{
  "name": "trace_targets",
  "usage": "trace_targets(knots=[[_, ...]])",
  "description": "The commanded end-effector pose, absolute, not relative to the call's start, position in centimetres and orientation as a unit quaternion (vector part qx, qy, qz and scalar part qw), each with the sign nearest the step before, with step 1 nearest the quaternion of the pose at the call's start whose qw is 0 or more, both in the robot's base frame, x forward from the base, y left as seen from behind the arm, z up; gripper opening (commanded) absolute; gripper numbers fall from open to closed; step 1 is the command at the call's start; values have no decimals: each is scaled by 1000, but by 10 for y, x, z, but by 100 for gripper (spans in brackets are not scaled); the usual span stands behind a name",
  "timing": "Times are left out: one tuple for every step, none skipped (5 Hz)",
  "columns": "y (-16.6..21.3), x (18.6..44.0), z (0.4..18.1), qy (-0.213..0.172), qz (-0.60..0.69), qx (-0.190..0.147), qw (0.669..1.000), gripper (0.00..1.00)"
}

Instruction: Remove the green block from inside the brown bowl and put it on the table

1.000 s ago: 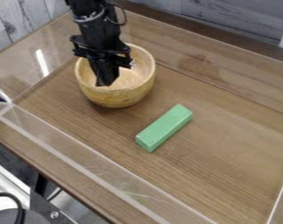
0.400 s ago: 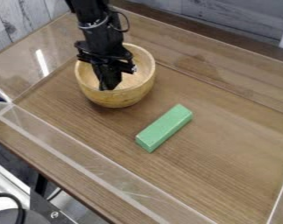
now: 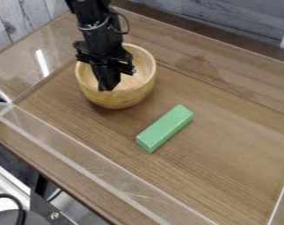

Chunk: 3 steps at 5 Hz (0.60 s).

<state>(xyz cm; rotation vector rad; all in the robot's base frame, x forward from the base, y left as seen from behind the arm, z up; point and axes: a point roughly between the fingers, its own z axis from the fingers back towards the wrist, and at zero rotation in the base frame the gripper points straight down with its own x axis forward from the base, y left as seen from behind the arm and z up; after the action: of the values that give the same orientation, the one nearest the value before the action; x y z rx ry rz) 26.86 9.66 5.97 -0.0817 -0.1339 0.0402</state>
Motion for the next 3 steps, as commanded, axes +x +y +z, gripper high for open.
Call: trace_targets(knots=[[95,277,89,-106,6,-28,994,0],[89,281,103,-118,8,-28,993,0],[75,288,122,-134,6,-32,990,0]])
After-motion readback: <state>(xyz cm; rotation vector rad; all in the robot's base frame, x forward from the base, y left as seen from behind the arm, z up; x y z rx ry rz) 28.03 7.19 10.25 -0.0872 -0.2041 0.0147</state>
